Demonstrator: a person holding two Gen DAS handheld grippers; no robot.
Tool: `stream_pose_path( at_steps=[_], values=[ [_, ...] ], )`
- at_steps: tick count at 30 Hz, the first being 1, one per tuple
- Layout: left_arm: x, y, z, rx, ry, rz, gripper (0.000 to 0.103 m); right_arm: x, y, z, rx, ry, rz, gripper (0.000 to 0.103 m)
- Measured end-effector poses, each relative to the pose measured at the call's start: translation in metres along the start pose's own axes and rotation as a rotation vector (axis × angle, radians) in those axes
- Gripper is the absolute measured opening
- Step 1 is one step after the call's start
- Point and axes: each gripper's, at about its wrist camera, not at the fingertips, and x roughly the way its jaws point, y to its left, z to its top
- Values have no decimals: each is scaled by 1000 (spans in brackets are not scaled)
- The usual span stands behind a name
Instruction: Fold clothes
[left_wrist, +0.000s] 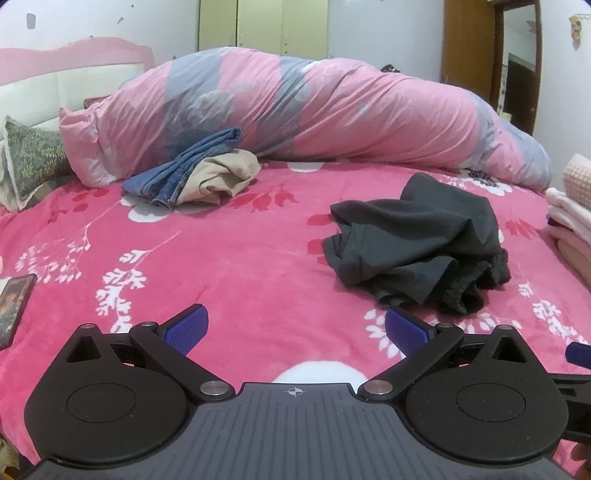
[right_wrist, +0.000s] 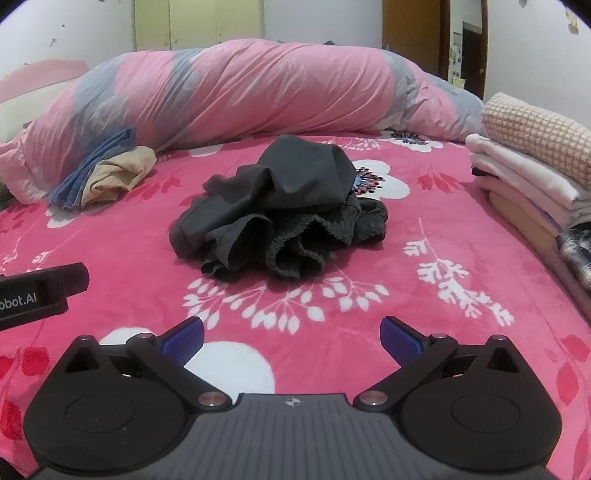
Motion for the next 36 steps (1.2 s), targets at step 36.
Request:
stream_pose_path(
  at_steps=[36],
  values=[
    [-1, -1, -18, -4, 72, -20, 103, -15, -6, 3, 11, -17, -79, 103]
  ],
)
